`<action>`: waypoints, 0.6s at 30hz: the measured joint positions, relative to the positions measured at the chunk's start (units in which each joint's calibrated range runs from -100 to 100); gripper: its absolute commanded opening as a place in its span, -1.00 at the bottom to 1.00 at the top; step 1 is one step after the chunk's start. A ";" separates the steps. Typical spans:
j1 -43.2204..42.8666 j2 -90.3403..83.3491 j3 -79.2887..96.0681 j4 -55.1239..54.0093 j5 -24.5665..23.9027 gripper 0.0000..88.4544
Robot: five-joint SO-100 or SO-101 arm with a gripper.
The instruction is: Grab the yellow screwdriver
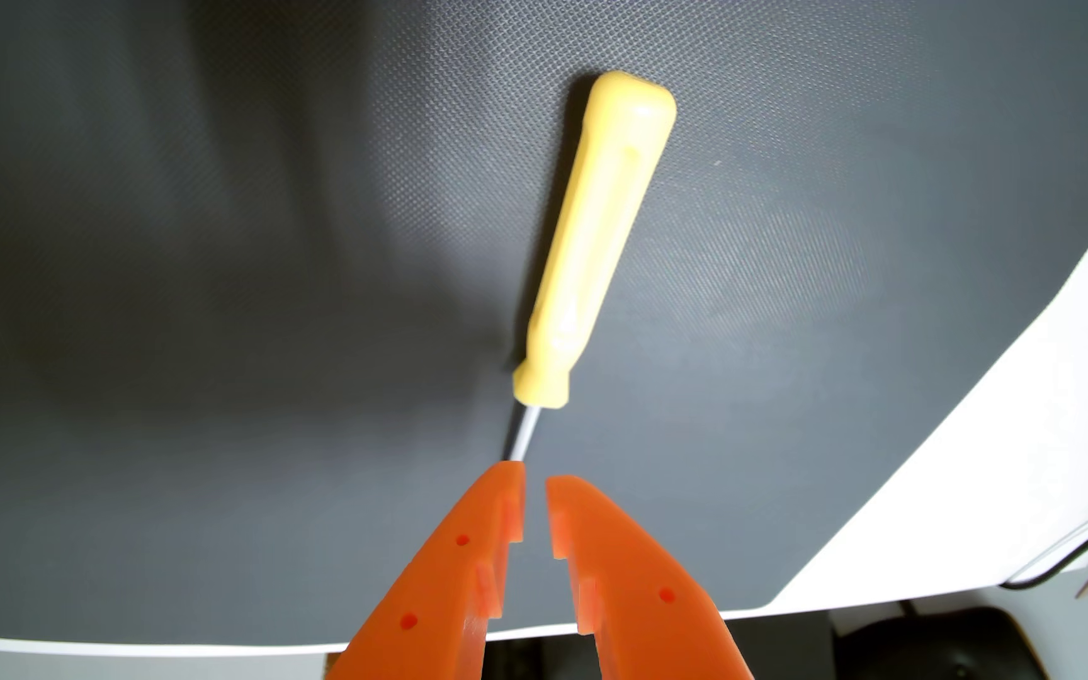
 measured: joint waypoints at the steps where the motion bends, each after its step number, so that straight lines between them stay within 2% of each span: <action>1: 0.00 0.68 -0.36 0.00 0.00 -0.95; 18: 1.42 6.27 -0.54 -7.24 -0.26 -0.95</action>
